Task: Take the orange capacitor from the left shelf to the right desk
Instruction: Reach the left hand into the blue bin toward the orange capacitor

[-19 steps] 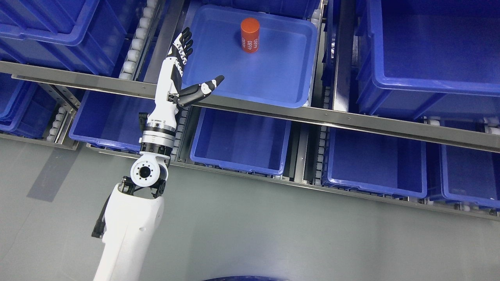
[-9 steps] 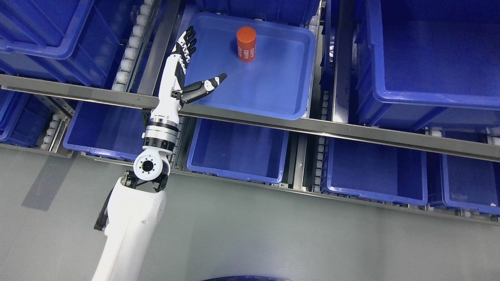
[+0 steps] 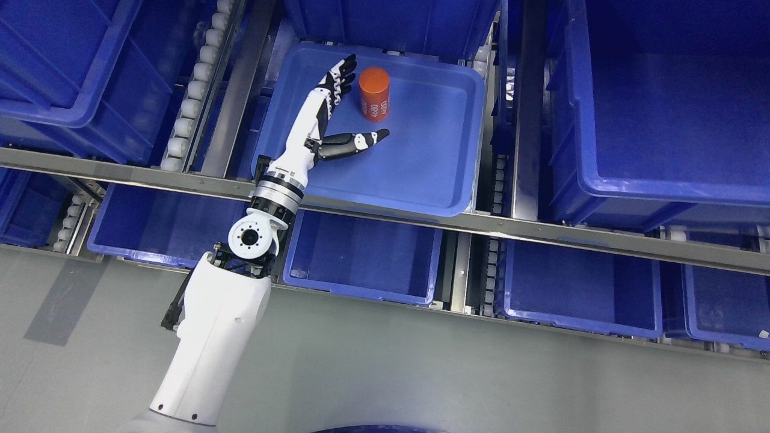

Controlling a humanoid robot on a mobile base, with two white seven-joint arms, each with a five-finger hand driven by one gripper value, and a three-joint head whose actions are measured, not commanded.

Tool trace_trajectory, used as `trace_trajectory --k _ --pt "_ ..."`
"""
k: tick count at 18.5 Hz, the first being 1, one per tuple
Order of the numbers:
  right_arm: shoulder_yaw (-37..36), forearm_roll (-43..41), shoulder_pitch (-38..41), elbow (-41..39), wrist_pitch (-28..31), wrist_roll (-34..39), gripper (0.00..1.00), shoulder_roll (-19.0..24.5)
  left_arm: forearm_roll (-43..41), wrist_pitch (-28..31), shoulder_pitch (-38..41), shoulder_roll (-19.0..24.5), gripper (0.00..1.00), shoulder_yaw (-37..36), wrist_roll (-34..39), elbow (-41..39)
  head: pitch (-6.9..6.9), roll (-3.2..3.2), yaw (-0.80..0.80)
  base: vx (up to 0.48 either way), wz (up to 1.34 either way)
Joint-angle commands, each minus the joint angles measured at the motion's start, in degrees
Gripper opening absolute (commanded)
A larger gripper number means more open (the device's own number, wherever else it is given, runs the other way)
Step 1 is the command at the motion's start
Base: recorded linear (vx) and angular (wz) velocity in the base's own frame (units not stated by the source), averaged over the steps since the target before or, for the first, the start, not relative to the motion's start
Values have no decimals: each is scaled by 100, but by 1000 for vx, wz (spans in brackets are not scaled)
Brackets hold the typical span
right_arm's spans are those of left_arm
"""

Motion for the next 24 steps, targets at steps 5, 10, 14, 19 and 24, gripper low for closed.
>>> trace_trajectory --k 5,10,14,19,24 --pt "-62 0 -8 -193 -4 4 100 -100 -239 26 -492 100 100 -668 -52 1380 0 0 0 71 0" --pt "-62 0 -8 -193 -4 4 100 -100 -239 26 -914 100 99 -668 -52 1697 0 0 0 35 0" --pt "-62 0 -8 -193 -4 4 100 -100 -222 26 -1029 100 97 -633 -78 1671 0 0 0 0 0" --pt "-62 0 -8 -193 -4 4 100 -100 -204 -1 -1038 100 86 -607 -105 1645 0 0 0 0 0" --pt "-62 0 -8 -193 -4 4 100 -100 -195 -194 -1029 100 62 -484 -166 1636 0 0 0 0 0"
